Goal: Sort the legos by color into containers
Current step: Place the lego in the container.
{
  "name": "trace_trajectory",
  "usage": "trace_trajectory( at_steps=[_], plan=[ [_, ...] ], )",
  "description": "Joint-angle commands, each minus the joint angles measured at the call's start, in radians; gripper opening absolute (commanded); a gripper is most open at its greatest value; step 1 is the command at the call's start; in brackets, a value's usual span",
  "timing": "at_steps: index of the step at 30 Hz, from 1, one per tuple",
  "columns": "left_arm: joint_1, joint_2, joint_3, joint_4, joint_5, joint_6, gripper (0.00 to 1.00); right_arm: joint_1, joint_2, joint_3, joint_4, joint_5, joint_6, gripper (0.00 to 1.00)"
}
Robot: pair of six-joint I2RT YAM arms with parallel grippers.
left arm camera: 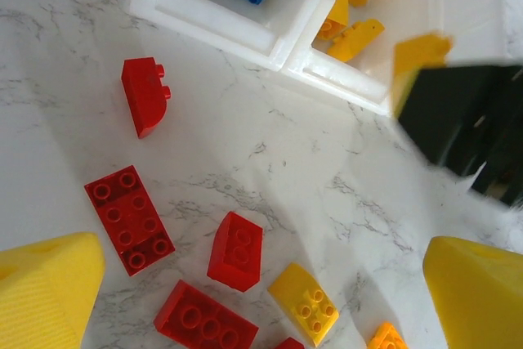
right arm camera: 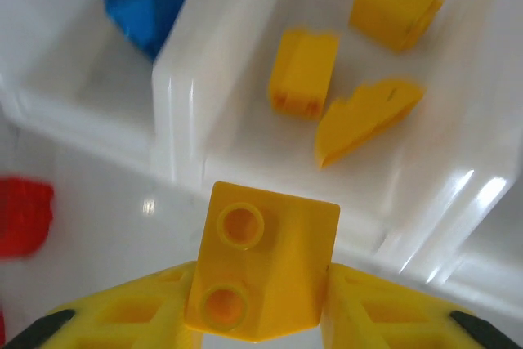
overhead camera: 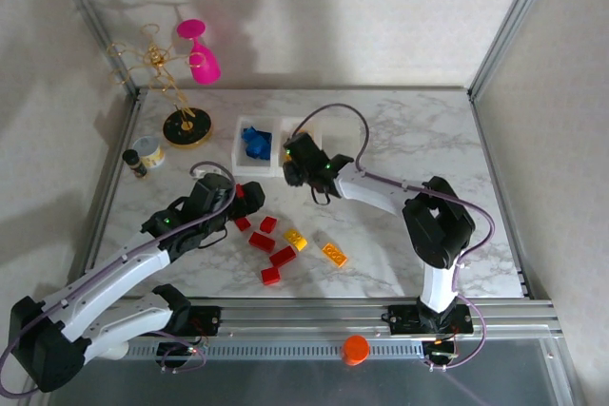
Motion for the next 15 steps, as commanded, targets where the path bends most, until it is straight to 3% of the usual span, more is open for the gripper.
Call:
trace_trajectory(
  at_steps=[1,9,15],
  plan=[
    [-0.003,0.023,0.036,0.058,-0.036,0.013,1.0,-0.046,0.075,0.109,-0.01,0.034,-0.026,0.39],
    [-0.001,0.096,0.076,0.104,-0.092,0.013,1.0,-0.096,0.242,0.355,-0.079,0.047,-0.035,0.42],
    [0.0,0.139,0.075,0.126,-0.089,0.012,1.0,-0.112,0.297,0.46,-0.119,0.025,-0.044,0.55]
  ],
)
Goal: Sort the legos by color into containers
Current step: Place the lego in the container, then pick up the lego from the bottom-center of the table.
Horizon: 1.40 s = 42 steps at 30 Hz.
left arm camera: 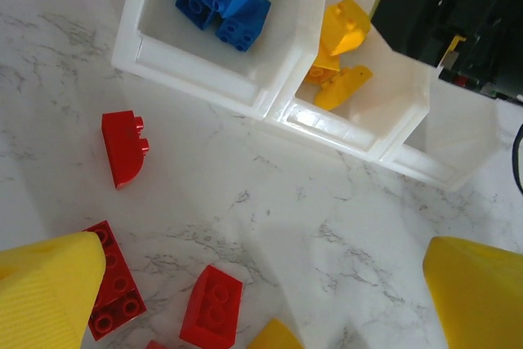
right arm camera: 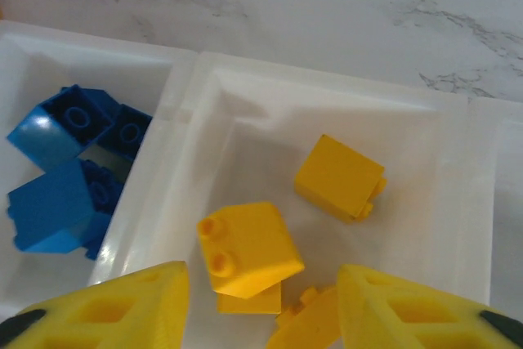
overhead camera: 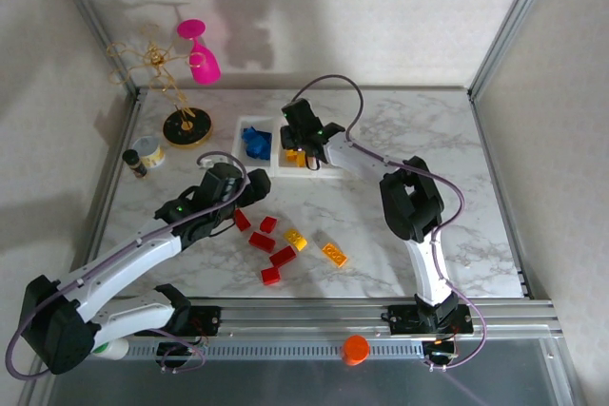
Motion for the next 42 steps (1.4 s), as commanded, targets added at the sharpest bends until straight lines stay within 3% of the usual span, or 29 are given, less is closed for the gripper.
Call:
trace_trajectory(
  at_steps=[1,5,13,25,32,42],
  plan=[
    [0.0,0.015,0.024,0.025,-0.023,0.01,1.0,-0.006,0.004,0.065,-0.041,0.004,-0.016,0.57],
    [-0.001,0.015,0.023,0.018,-0.009,0.007,1.0,-0.007,-0.058,0.033,-0.037,-0.026,-0.017,0.59],
    [-0.006,-0.053,-0.026,-0.011,0.042,0.009,1.0,0.04,-0.31,-0.279,0.025,-0.082,-0.015,0.64],
    [-0.026,-0.196,-0.135,-0.071,0.143,-0.048,1.0,0.234,-0.56,-0.704,-0.054,-0.072,0.026,0.65],
    [-0.031,-0.218,-0.191,-0.09,0.151,-0.082,1.0,0.333,-0.533,-0.773,-0.042,-0.092,0.133,0.68],
    [-0.032,-0.243,-0.211,-0.131,0.112,-0.114,1.0,0.402,-0.361,-0.68,-0.016,-0.105,0.175,0.71]
  ],
)
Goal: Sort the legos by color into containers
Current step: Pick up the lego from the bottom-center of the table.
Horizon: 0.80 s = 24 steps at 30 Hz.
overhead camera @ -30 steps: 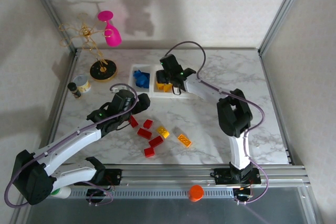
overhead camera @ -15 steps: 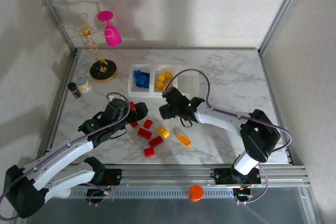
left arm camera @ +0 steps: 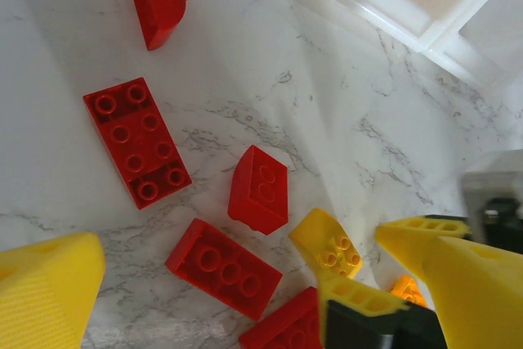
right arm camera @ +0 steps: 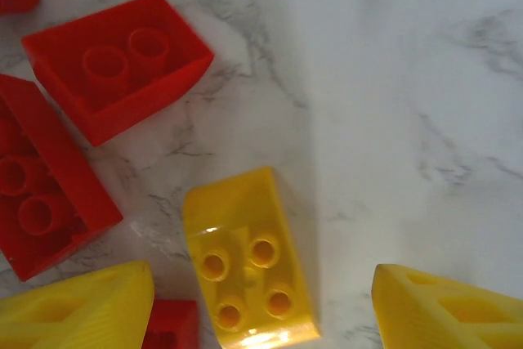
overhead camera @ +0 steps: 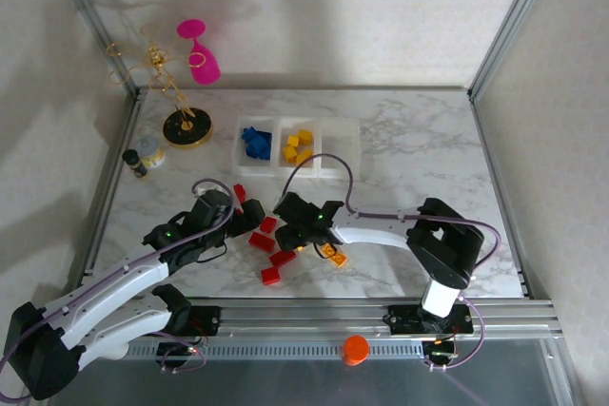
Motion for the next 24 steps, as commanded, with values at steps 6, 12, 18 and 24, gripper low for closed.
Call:
trace_trajectory(
  at_steps=[6,12,18,24],
  plan=[
    [-0.009,-0.061,-0.023,-0.059,-0.054,-0.022,1.0,0.011,0.052,0.031,-0.014,0.025,0.073,0.67],
    [-0.008,-0.064,-0.033,-0.062,-0.062,-0.032,1.0,0.005,0.049,0.026,-0.062,0.086,0.109,0.58],
    [-0.009,-0.077,-0.021,-0.058,-0.062,-0.019,1.0,0.001,0.053,0.039,-0.06,0.098,0.108,0.48],
    [-0.009,-0.096,0.004,-0.083,-0.084,-0.018,1.0,0.0,0.044,0.06,-0.072,0.105,0.073,0.37]
  ],
)
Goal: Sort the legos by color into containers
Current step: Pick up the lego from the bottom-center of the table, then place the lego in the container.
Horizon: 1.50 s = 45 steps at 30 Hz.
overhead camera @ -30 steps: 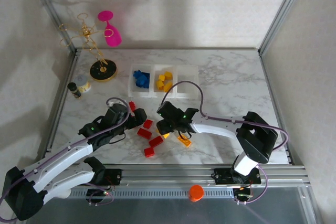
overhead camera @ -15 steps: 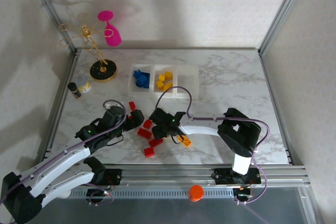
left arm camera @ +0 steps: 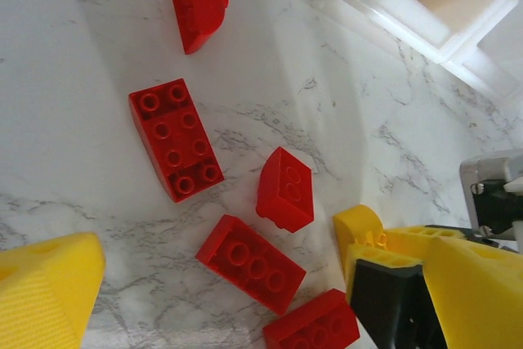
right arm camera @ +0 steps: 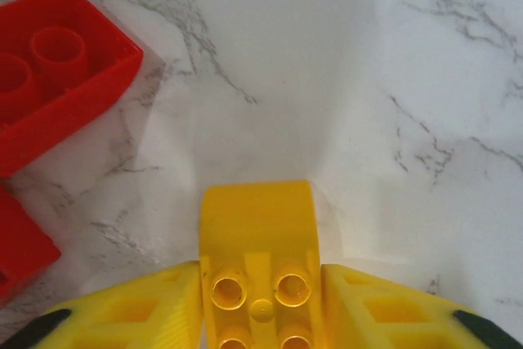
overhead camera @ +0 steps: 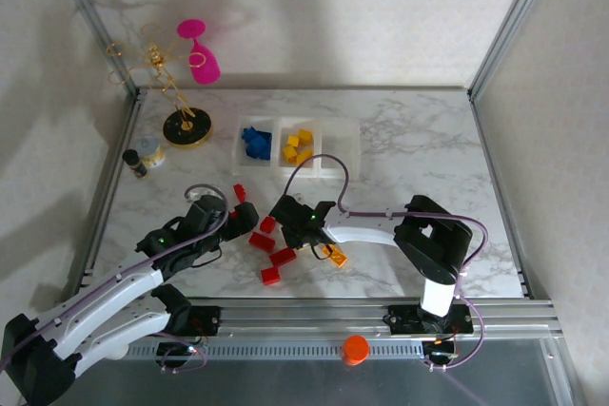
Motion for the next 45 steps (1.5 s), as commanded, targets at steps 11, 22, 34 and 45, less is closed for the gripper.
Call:
trace_trajectory(
  at_steps=[11,22,34,45],
  plan=[
    [-0.009,-0.077,0.062,-0.066,-0.052,0.014,1.0,-0.069,-0.126,0.05,-0.02,0.012,-0.053,0.33],
    [-0.008,0.025,0.118,0.087,-0.098,0.012,1.0,-0.283,-0.029,0.262,0.03,0.092,-0.191,0.34],
    [-0.002,0.154,0.176,0.204,-0.162,0.05,1.0,-0.383,0.36,0.68,0.042,0.088,-0.319,0.36],
    [-0.002,0.186,0.188,0.205,-0.116,0.068,1.0,-0.4,0.349,0.792,-0.022,0.014,-0.307,0.58]
  ],
)
